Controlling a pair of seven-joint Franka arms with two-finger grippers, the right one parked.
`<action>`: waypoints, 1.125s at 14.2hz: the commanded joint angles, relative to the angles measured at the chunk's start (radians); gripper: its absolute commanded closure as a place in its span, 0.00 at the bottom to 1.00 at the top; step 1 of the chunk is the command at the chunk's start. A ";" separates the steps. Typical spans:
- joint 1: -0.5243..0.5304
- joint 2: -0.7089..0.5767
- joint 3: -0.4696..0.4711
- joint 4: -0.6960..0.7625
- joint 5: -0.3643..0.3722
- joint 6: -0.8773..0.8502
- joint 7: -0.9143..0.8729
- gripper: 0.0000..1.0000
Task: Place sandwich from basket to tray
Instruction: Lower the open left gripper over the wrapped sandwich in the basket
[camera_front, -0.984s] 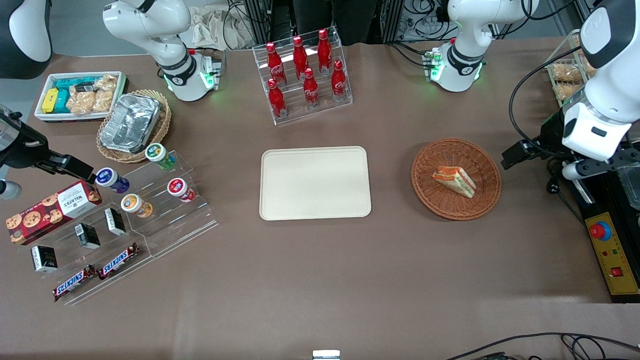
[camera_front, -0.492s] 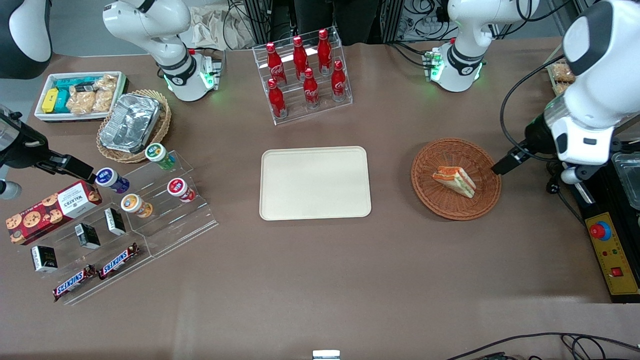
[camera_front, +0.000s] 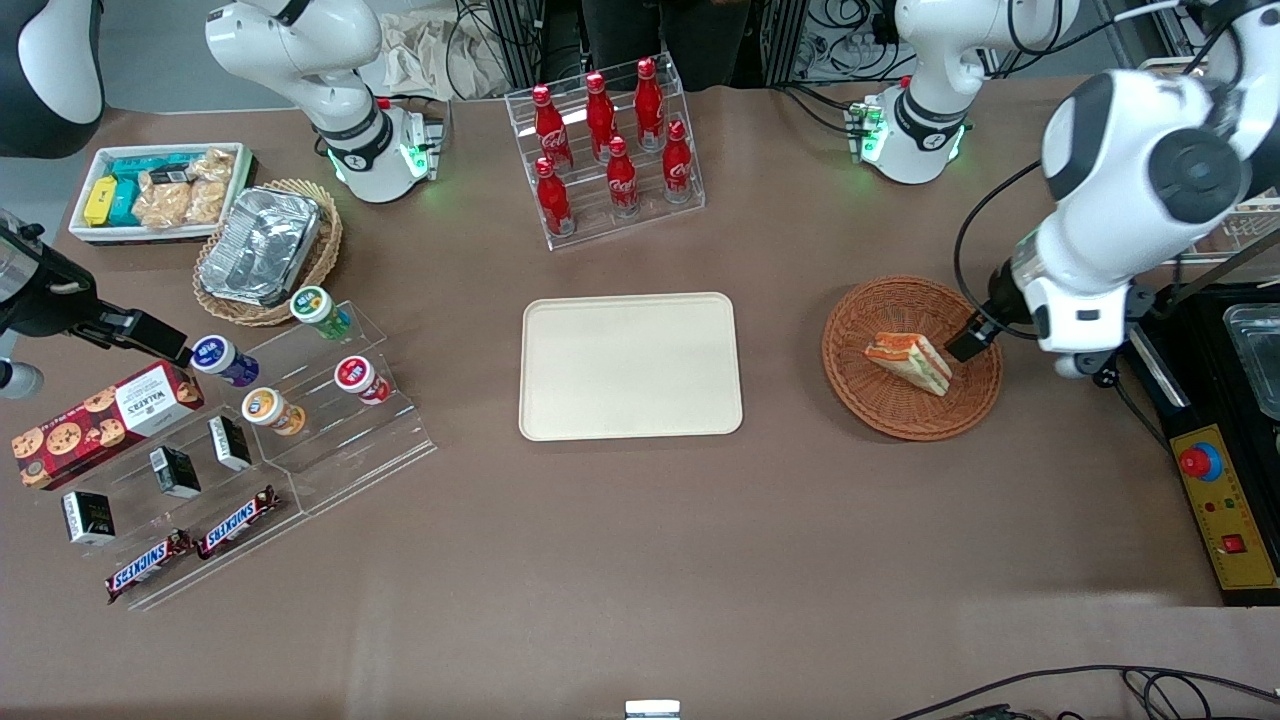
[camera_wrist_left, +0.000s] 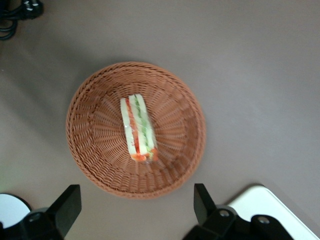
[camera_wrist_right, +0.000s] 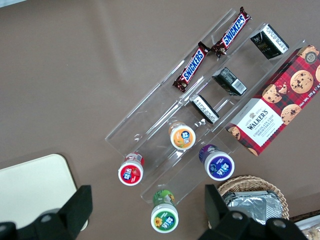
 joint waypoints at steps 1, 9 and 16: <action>-0.026 -0.006 0.003 -0.106 0.042 0.102 -0.115 0.00; -0.020 0.101 0.005 -0.238 0.026 0.335 -0.248 0.00; -0.020 0.184 0.008 -0.254 0.032 0.407 -0.255 0.00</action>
